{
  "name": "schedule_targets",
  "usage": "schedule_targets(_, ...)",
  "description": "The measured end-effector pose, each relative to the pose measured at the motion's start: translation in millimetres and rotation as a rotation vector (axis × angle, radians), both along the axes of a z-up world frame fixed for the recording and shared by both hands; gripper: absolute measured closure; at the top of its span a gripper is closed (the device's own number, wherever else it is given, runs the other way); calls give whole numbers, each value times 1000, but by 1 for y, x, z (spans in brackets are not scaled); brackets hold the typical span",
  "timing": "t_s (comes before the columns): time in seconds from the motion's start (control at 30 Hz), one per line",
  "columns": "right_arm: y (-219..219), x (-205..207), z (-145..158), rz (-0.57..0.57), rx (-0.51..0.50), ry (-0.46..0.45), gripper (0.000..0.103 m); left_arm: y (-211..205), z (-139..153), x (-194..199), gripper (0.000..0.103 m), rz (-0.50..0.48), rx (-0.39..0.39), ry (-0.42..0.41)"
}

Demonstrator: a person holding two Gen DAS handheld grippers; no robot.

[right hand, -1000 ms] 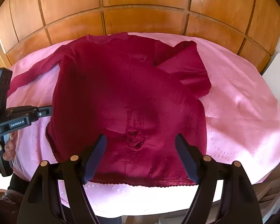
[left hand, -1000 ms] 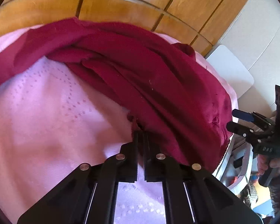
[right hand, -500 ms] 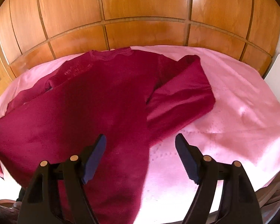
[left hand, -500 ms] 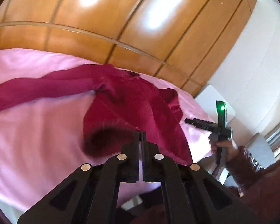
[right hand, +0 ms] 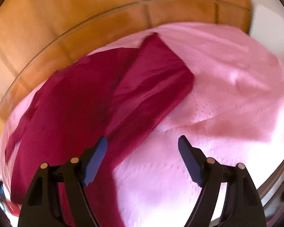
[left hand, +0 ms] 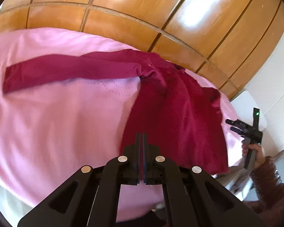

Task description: Fold small clothes

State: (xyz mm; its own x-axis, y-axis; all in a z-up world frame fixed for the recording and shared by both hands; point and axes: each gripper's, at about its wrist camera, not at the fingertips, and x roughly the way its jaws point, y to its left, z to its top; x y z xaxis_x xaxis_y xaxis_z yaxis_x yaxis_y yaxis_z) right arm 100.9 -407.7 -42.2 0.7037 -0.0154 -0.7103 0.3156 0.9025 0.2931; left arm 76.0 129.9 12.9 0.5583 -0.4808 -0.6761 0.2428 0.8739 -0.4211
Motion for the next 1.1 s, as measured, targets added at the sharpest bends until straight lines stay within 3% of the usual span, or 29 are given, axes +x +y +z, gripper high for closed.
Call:
schedule_targets(0.13,-17,33,-25,-47,140,35,66,-14,-9,21,103,6,58,7)
schedule_targets(0.23,-9,47,-21,7,76,37,94,-21,-15,27,102,7,77,29)
schedule_targets(0.37,-38,38,21,-52,-168,-15,95,-21,-19,27,102,-3,121,38)
schedule_targets(0.53,-118,43,63,-266,-392,15,96,-12,-25,34,102,29,100,72)
schedule_targets(0.6,-141,55,70,-297,-421,49,95,-13,-26,35,102,25,85,82)
schedule_targets(0.63,-153,64,71,-296,-408,68,90,-16,-28,35,102,17,91,87)
schedule_targets(0.67,-160,70,70,-299,-391,78,60,-19,-29,36,102,11,105,89)
schedule_targets(0.7,-164,72,69,-304,-379,84,38,-21,-30,36,100,7,113,92)
schedule_targets(0.73,-166,71,69,-312,-370,73,14,-23,-32,37,82,-1,114,98)
schedule_targets(0.8,-152,60,70,-324,-387,19,13,-22,-34,37,57,-1,106,104)
schedule_targets(0.87,-132,53,67,-283,-369,6,13,-22,-36,40,57,-12,100,106)
schedule_targets(0.93,-107,35,54,-161,-255,-5,14,-23,-37,45,57,-49,77,115)
schedule_targets(1.03,-56,10,25,95,-39,8,29,-27,-45,54,57,-77,89,123)
schedule_targets(1.1,-22,-3,6,221,39,36,35,-27,-53,62,57,-80,76,151)
